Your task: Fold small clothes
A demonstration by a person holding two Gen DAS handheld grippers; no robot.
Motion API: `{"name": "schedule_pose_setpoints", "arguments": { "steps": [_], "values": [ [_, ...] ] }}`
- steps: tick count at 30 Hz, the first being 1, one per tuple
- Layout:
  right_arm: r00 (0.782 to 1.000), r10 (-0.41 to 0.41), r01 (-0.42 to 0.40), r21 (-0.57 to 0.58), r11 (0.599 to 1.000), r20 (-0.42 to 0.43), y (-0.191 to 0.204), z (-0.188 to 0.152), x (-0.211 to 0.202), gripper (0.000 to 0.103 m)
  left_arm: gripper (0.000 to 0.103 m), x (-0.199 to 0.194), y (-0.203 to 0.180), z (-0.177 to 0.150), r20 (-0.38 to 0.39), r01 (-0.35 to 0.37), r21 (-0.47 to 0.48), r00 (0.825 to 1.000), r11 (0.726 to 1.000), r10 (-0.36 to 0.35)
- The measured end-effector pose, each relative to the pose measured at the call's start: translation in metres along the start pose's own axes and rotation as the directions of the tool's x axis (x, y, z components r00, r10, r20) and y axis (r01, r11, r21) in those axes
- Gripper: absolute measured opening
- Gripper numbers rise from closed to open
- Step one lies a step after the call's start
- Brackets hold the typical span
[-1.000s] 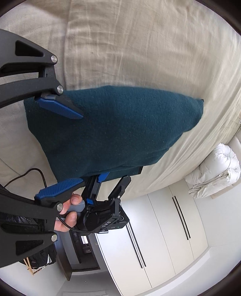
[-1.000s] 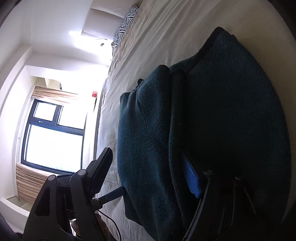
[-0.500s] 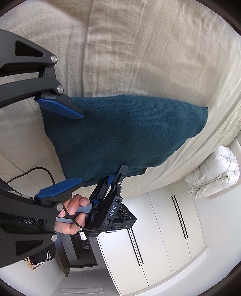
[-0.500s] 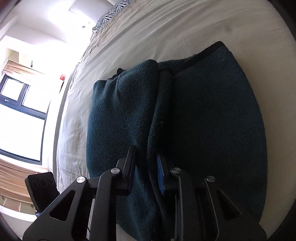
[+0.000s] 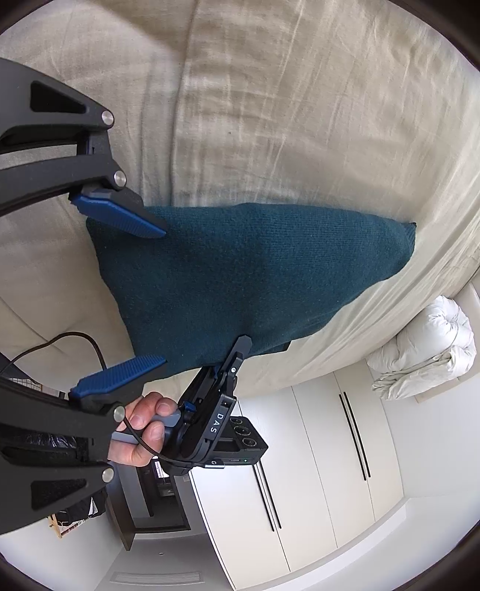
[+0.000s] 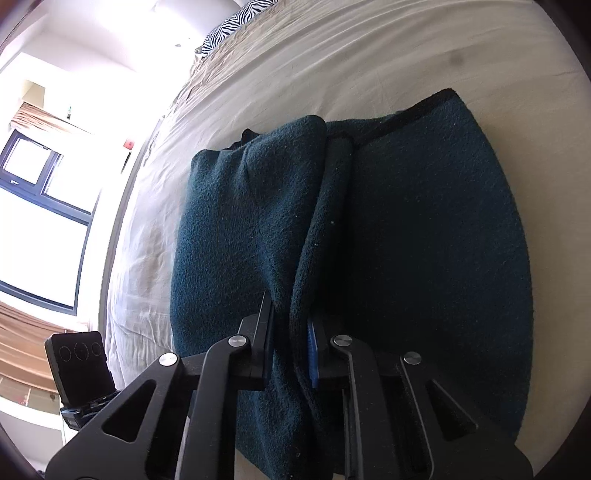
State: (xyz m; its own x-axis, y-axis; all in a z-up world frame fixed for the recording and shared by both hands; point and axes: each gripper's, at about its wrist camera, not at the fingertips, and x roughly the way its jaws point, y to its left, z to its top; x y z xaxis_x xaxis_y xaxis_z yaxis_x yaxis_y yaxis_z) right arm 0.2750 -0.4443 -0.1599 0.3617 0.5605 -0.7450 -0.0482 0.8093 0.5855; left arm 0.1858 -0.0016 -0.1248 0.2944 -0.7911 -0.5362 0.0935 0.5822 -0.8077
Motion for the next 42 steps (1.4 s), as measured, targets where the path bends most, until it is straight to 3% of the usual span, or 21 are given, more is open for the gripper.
{"name": "schedule_pose_setpoints", "arguments": {
  "steps": [7, 14, 20, 31, 35, 37, 40, 42],
  "values": [
    [0.997, -0.012, 0.013, -0.012, 1.0, 0.074, -0.013, 0.005, -0.038, 0.012, 0.069, 0.005, -0.01, 0.0, -0.008, -0.005, 0.02, 1.0, 1.0, 0.005],
    [0.994, -0.041, 0.035, 0.053, 0.998, 0.102, -0.051, 0.011, -0.06, 0.012, 0.069, 0.012, -0.016, -0.002, -0.024, -0.003, 0.032, 1.0, 0.999, 0.004],
    [0.996, -0.045, 0.035, 0.117, 0.992, 0.077, -0.078, 0.004, -0.047, 0.012, 0.069, 0.017, -0.022, -0.003, -0.042, -0.014, 0.048, 0.999, 0.999, 0.016],
    [0.995, -0.045, 0.035, 0.12, 0.992, 0.088, -0.096, 0.011, -0.054, 0.012, 0.069, 0.021, -0.043, -0.009, -0.047, -0.053, 0.144, 0.997, 0.988, 0.06],
    [0.997, -0.006, -0.006, 0.153, 0.988, 0.073, -0.089, 0.001, -0.029, 0.02, 0.069, 0.023, -0.052, -0.01, -0.04, -0.079, 0.184, 0.995, 0.98, 0.088],
    [0.997, -0.02, 0.007, 0.169, 0.986, 0.077, -0.088, -0.003, -0.039, 0.022, 0.069, 0.021, -0.058, -0.005, -0.02, -0.096, 0.213, 0.995, 0.972, 0.103],
    [0.979, -0.147, 0.129, 0.127, 0.983, 0.141, -0.072, -0.012, -0.069, 0.027, 0.069, 0.019, -0.071, 0.012, 0.02, -0.127, 0.264, 0.992, 0.956, 0.127],
    [0.978, -0.105, 0.09, 0.091, 0.992, 0.181, -0.06, -0.015, -0.087, 0.027, 0.069, 0.022, -0.086, 0.027, 0.057, -0.138, 0.316, 0.99, 0.939, 0.127]
  ]
}}
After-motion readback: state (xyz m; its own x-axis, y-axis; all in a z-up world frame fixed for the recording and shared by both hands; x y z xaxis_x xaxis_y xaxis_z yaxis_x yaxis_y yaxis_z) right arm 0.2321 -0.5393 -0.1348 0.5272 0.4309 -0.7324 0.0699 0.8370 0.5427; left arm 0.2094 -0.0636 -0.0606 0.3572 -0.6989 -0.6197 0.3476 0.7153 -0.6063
